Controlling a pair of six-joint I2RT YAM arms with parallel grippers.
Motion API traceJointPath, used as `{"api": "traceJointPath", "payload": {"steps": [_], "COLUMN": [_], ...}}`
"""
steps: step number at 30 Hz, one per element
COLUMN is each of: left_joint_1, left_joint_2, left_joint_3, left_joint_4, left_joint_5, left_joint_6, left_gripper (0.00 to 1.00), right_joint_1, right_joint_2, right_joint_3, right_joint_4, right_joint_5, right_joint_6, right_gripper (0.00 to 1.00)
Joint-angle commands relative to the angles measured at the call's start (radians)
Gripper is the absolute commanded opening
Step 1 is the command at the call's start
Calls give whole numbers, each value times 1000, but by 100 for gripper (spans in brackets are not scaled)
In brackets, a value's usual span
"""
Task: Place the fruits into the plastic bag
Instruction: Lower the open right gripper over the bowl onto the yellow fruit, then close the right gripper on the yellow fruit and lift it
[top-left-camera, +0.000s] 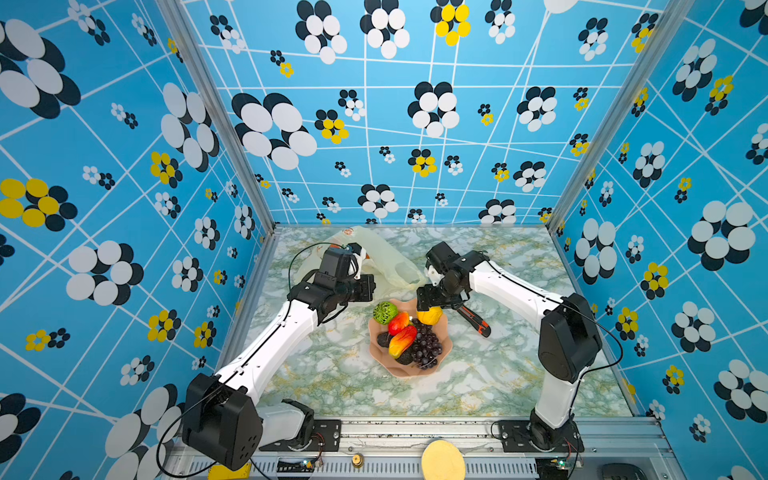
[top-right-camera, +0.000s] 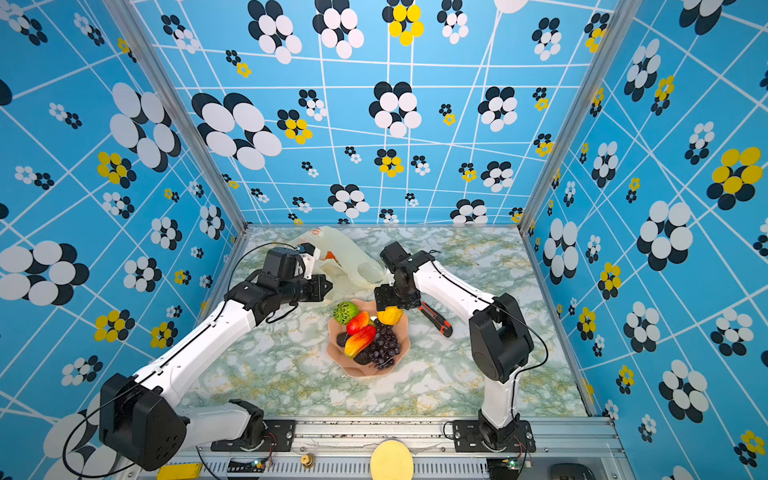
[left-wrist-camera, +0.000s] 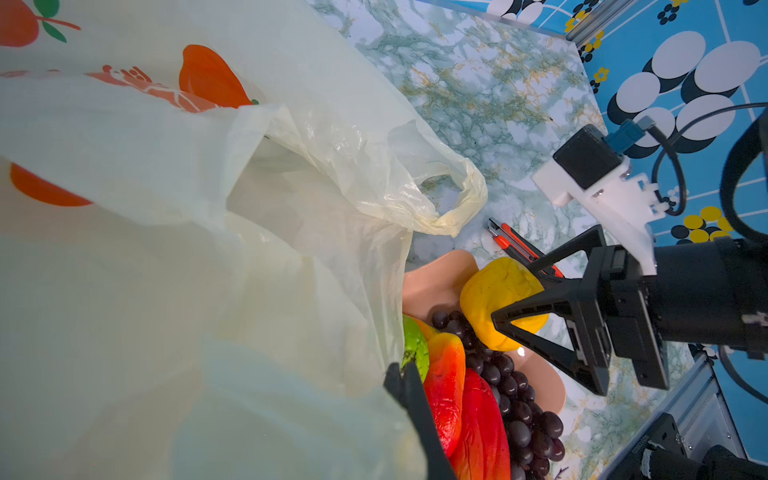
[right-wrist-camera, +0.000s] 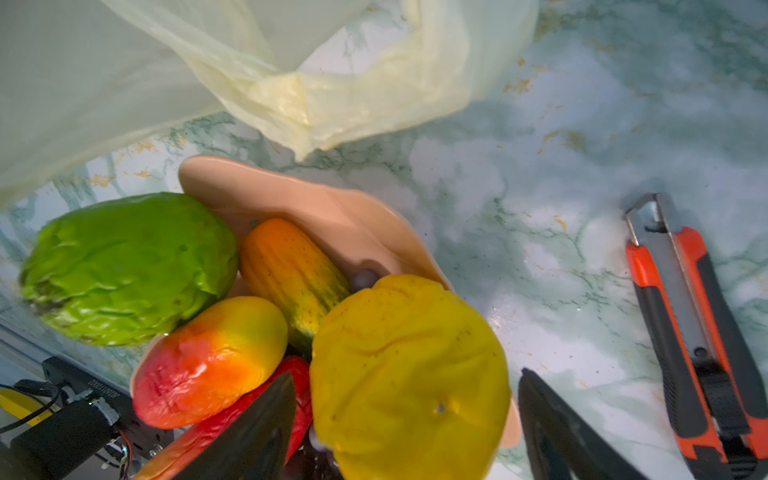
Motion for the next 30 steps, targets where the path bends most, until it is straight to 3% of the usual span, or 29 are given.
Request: {"api": "traceJointPath", "payload": {"steps": [1,11,17,24,30], "left_joint_1": [-6,-6,-8,-9,-15], "left_joint_2": [-19,-14,-16,-42,-39], "left_joint_3": [-4,-5,-23,-77,-73], "left_joint_4": [10,6,2,15,22], "left_joint_5": [12,6,17,25,30], "left_joint_6": [-10,-5,5,7,8], "left_gripper": [0,0,0,0,0], "right_joint_1": [6,7,7,4,13], "right_joint_2": [26,6,-46,-73,77], "right_joint_3": [18,30,45,154,347], "right_joint_4": [-15,-10,9,92,145], "right_joint_5": [-8,4,-20,-146,-252], "right_joint_6": [-9,-2,13,69,118], "right_gripper": [83,66,62,61,60]}}
